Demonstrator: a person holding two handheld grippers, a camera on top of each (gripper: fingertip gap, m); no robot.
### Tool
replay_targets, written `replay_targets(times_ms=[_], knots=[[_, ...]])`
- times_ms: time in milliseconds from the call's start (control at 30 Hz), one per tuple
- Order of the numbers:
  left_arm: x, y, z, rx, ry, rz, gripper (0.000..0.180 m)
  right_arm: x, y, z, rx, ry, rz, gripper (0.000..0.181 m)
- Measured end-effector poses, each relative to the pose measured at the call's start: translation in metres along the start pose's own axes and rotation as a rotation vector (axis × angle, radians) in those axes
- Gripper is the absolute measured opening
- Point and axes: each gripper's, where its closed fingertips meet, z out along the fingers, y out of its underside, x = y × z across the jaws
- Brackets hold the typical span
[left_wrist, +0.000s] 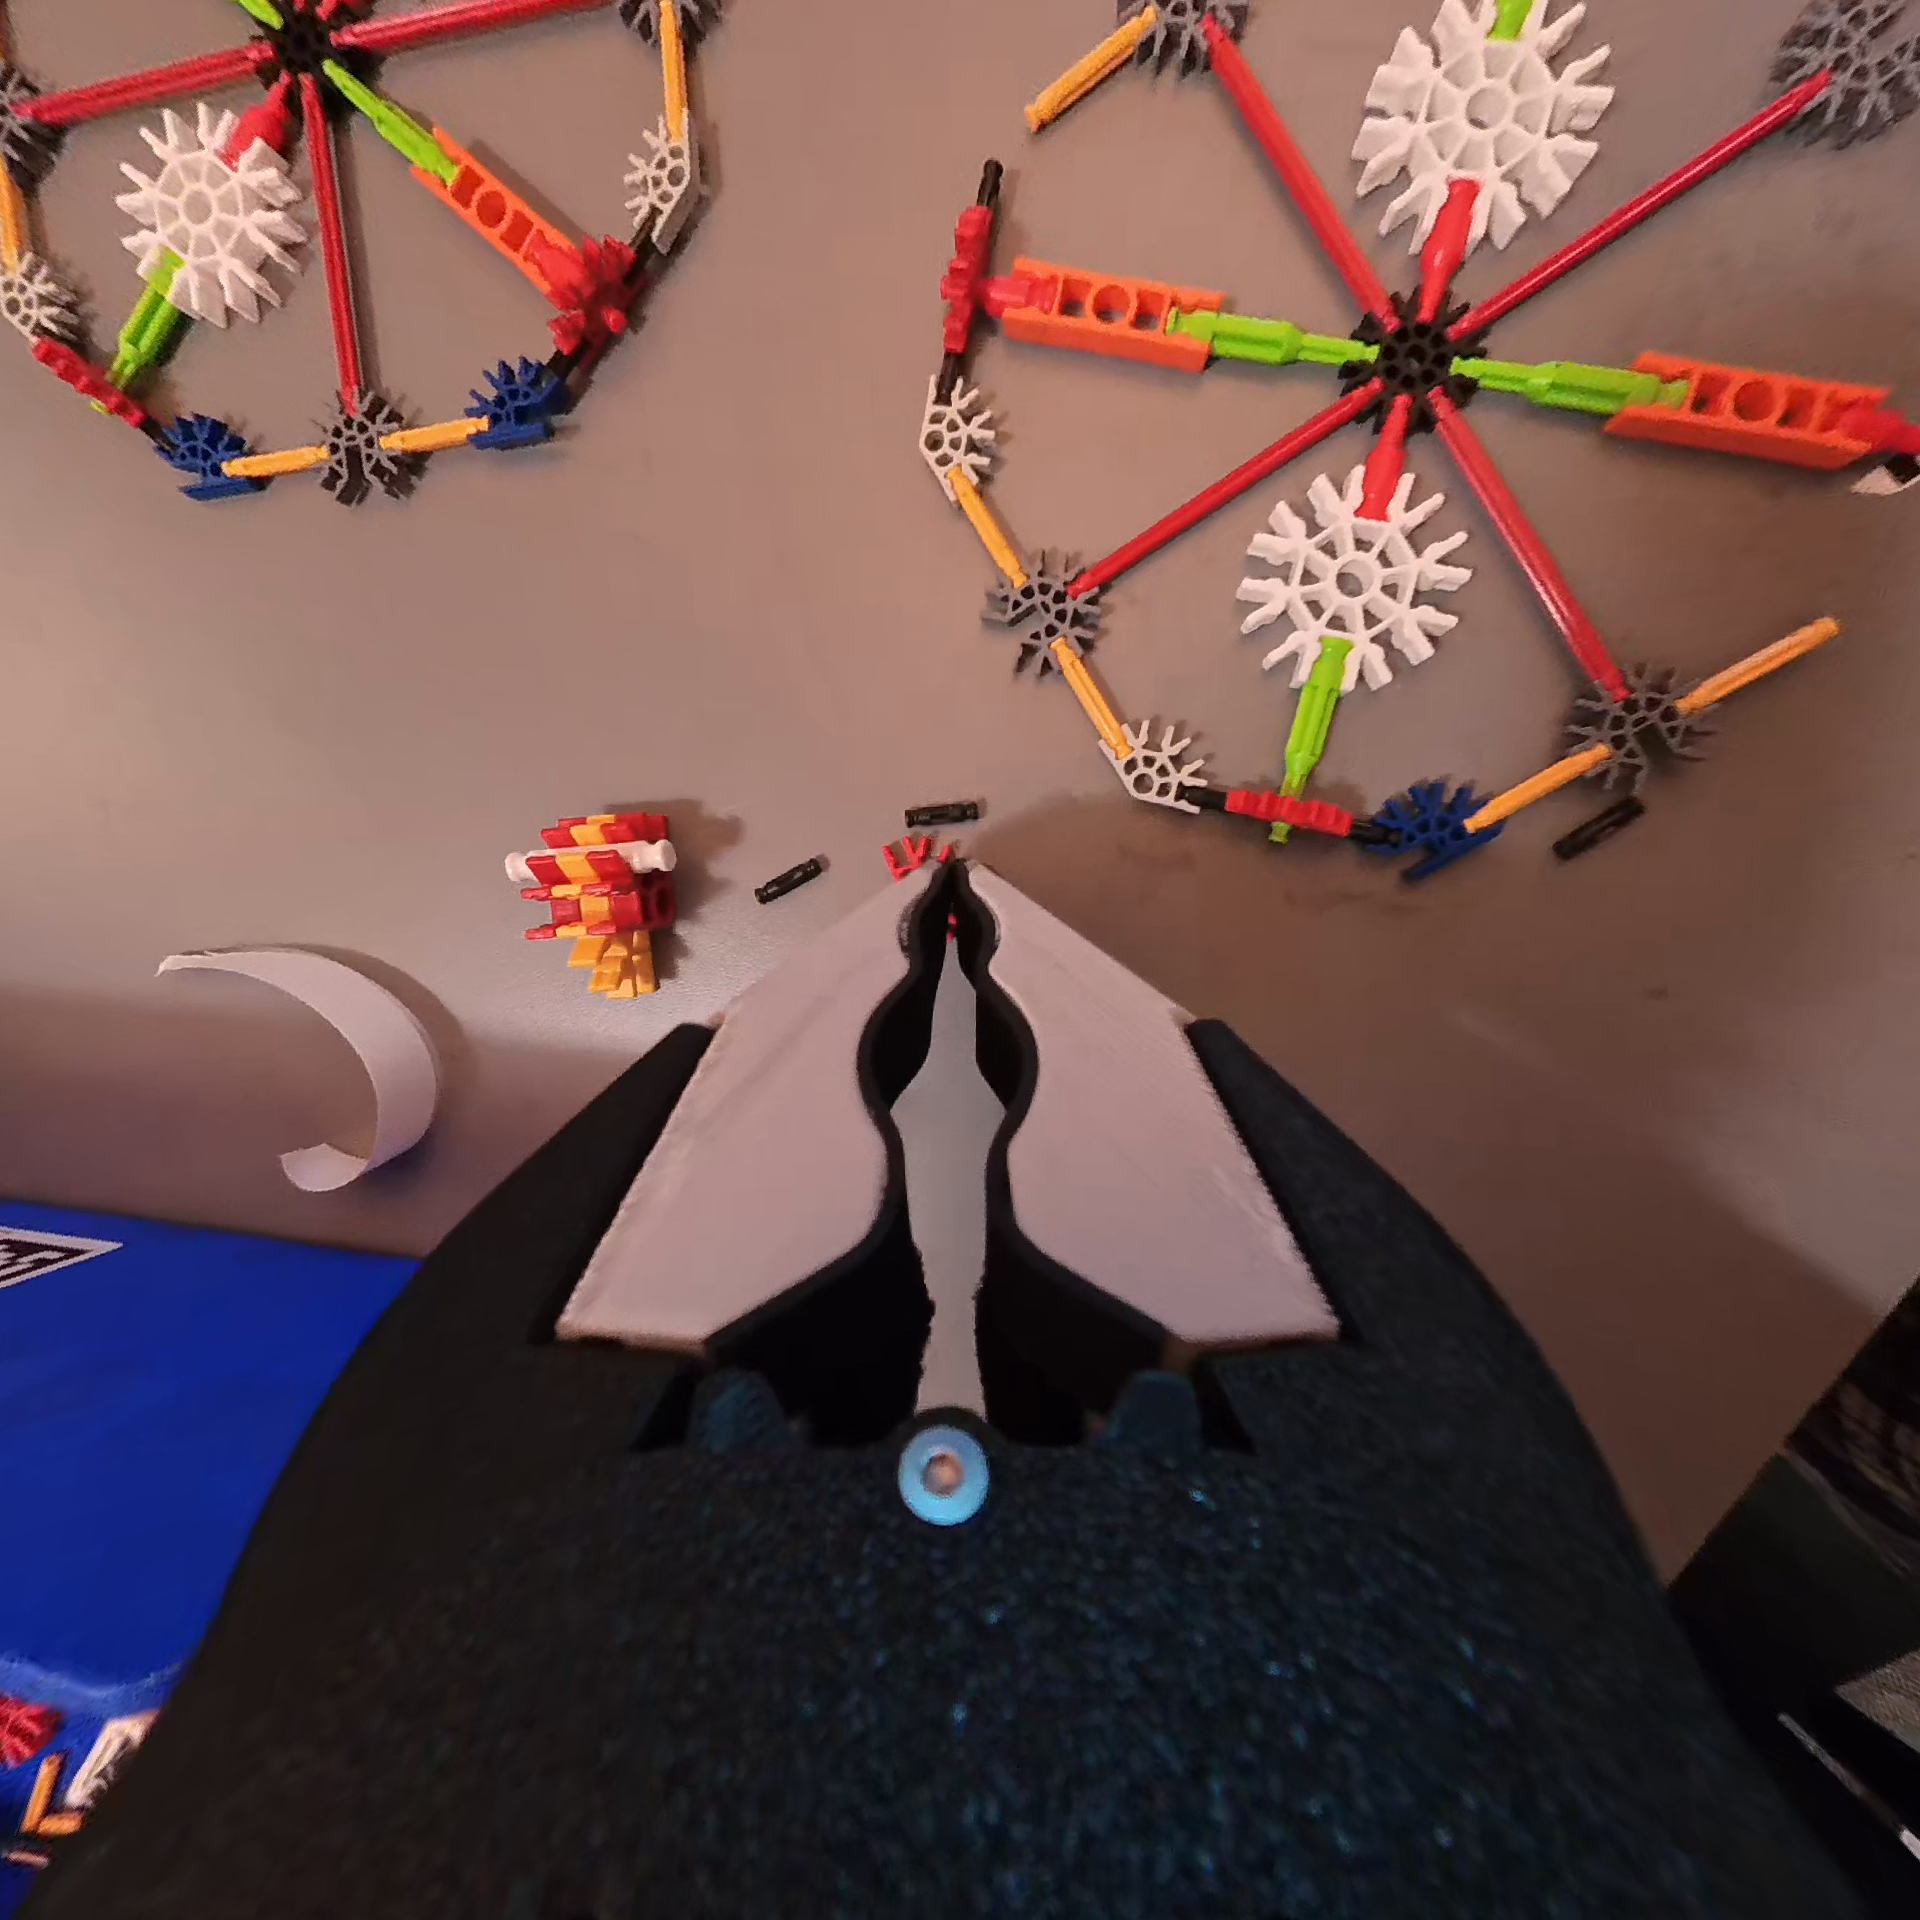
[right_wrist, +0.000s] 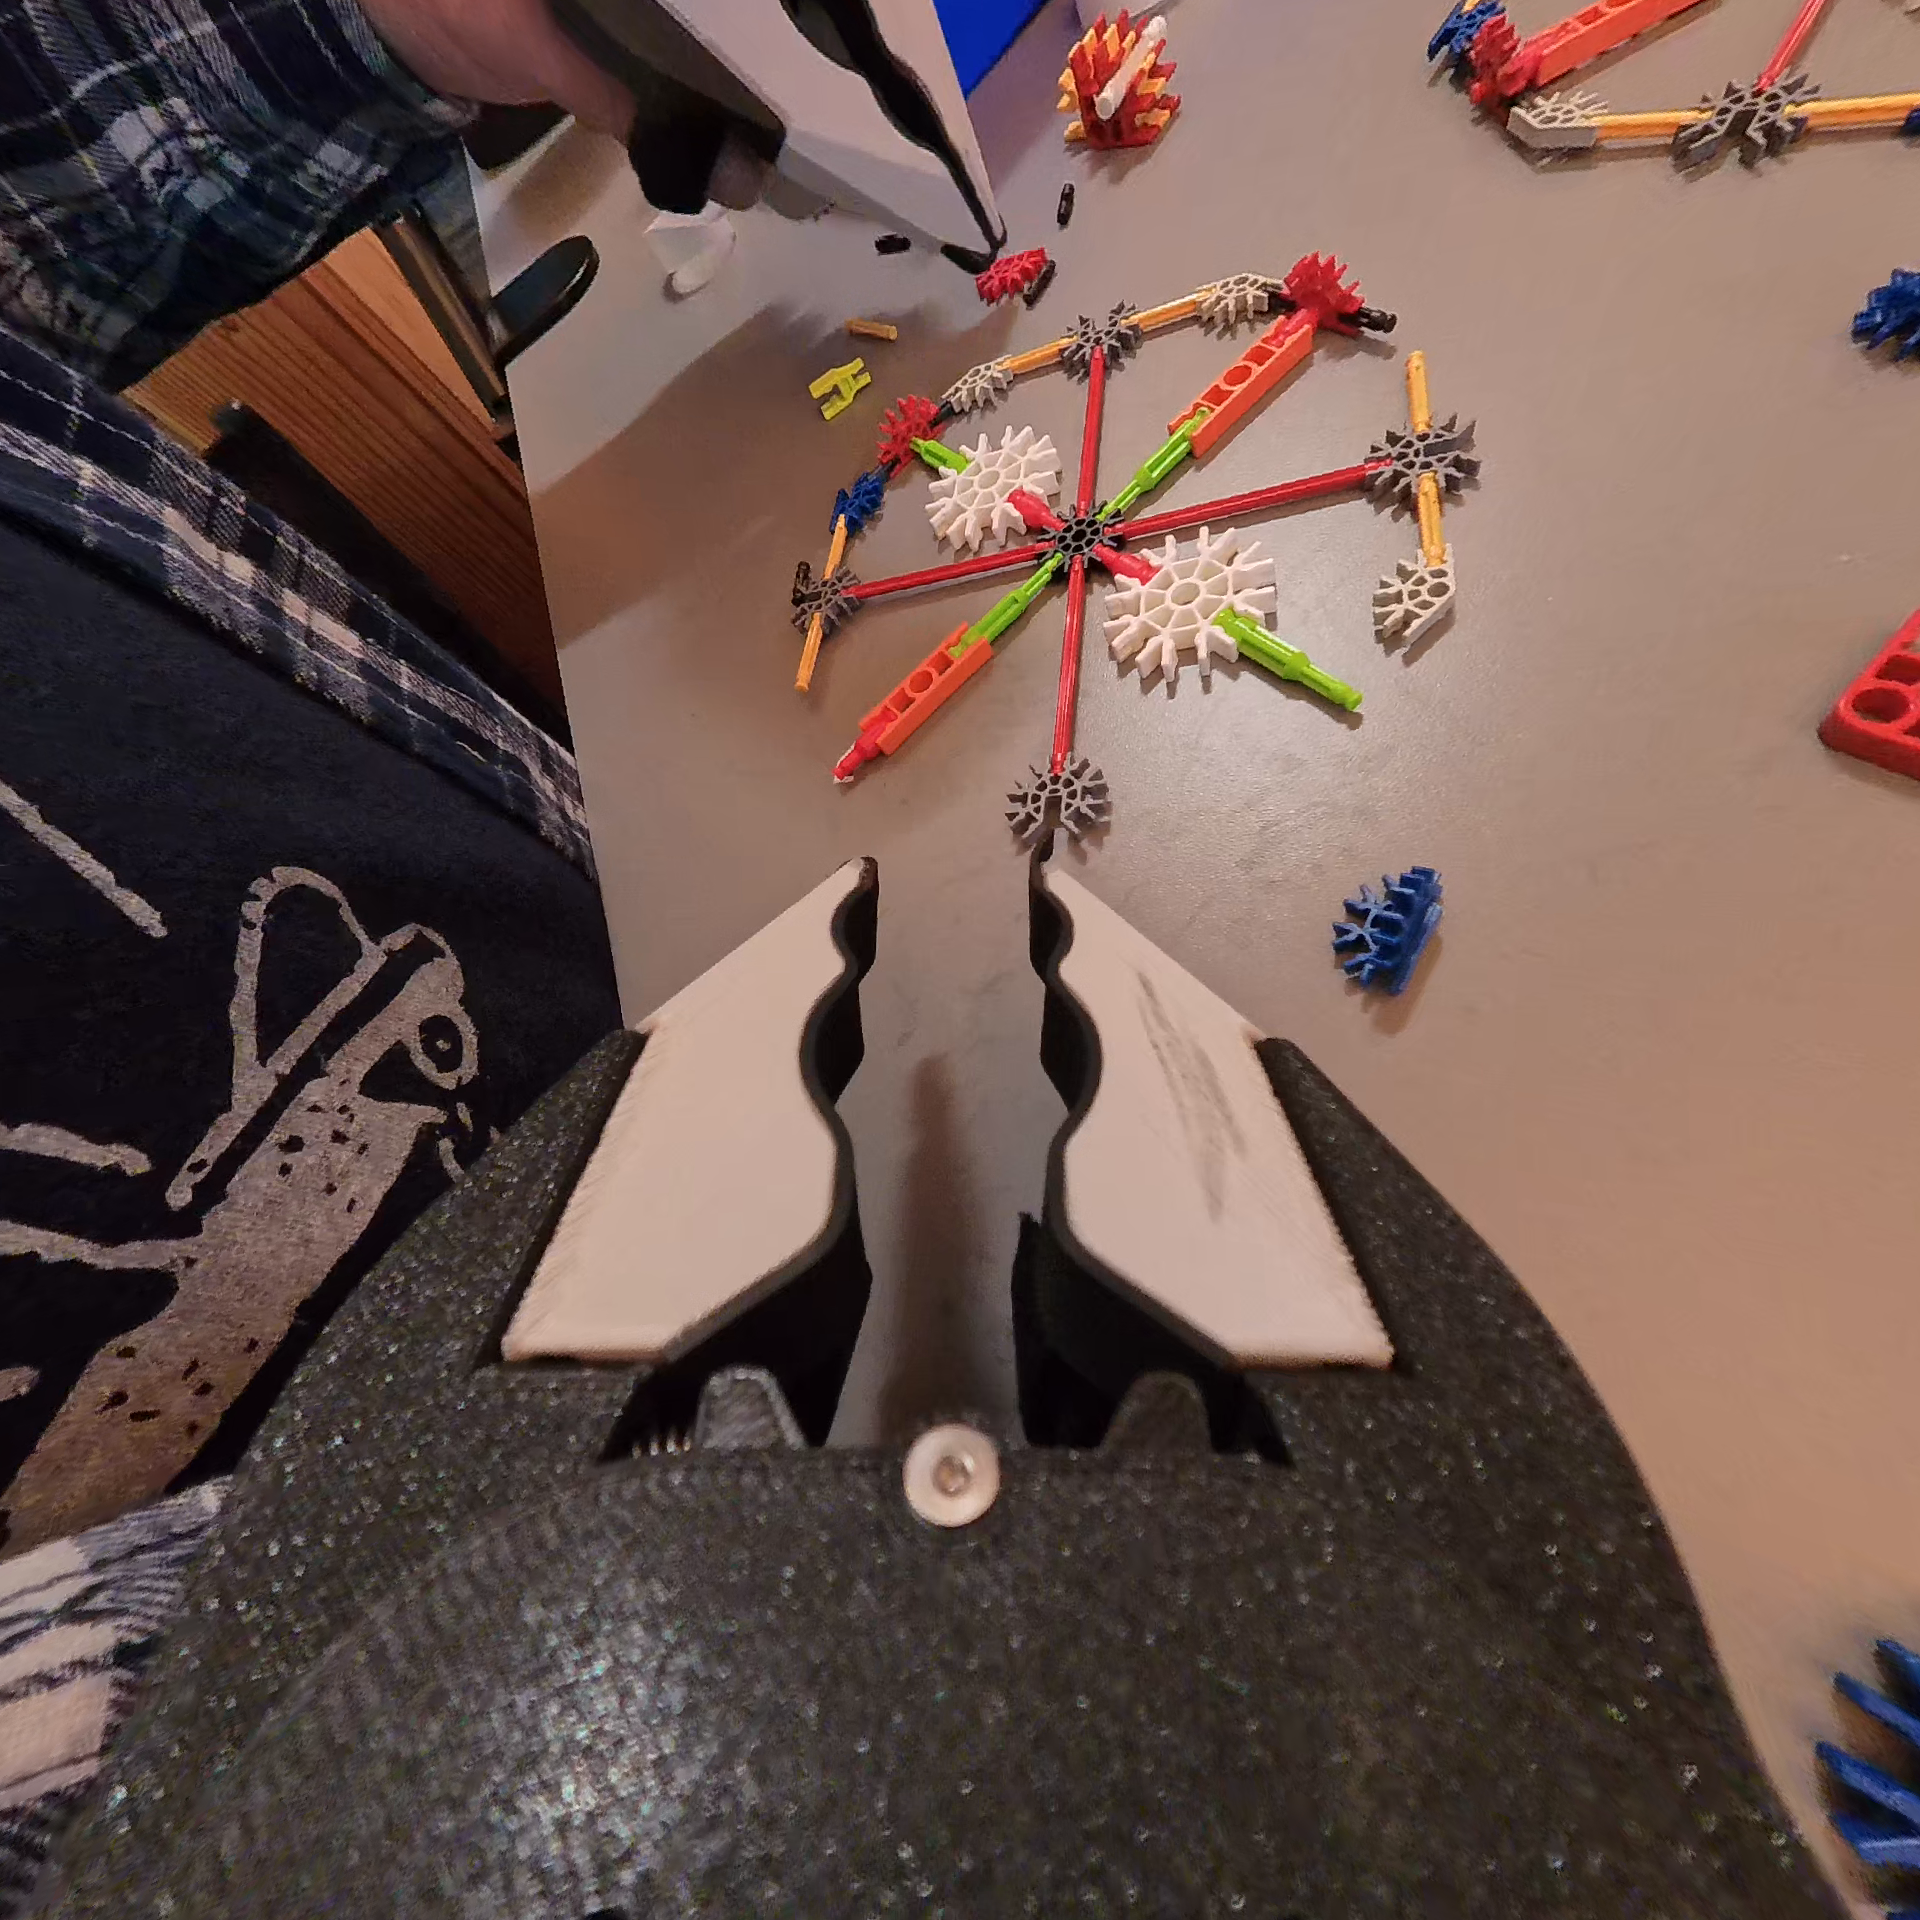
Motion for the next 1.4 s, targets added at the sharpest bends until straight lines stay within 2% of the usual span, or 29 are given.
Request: replay_targets(times_ms=[100,167,300,467,667,1100,1200,1400], knots=[[-0.006,0.002,0.001,-0.012,-0.030,0.002,0.001,-0.001,0.000,0.000,0.001,-0.005,0.000,0.027],[-0.008,0.001,0.000,-0.012,-0.026,-0.041,0.013,-0.001,0.000,0.000,0.002,-0.006,-0.001,0.027],[-0.002,0.005,0.004,-0.031,-0.021,-0.082,0.021,-0.001,-0.001,0.000,0.006,-0.006,-0.001,0.027],[0.002,0.006,0.003,-0.008,-0.018,-0.156,0.018,-0.001,0.000,0.000,0.003,-0.008,-0.003,0.027],[0.000,0.005,0.007,-0.008,-0.032,-0.147,0.003,-0.002,0.001,0.001,-0.007,-0.021,-0.009,0.027],[-0.010,0.027,-0.010,-0.046,-0.142,-0.109,0.002,-0.002,0.001,0.000,-0.008,-0.009,-0.039,0.027],[-0.005,0.031,-0.006,-0.065,-0.149,-0.046,0.002,-0.005,0.001,0.002,-0.021,-0.015,-0.051,0.027],[0.003,0.026,-0.017,0.035,-0.151,-0.008,0.005,-0.014,-0.011,0.007,-0.029,-0.030,-0.097,0.027]])
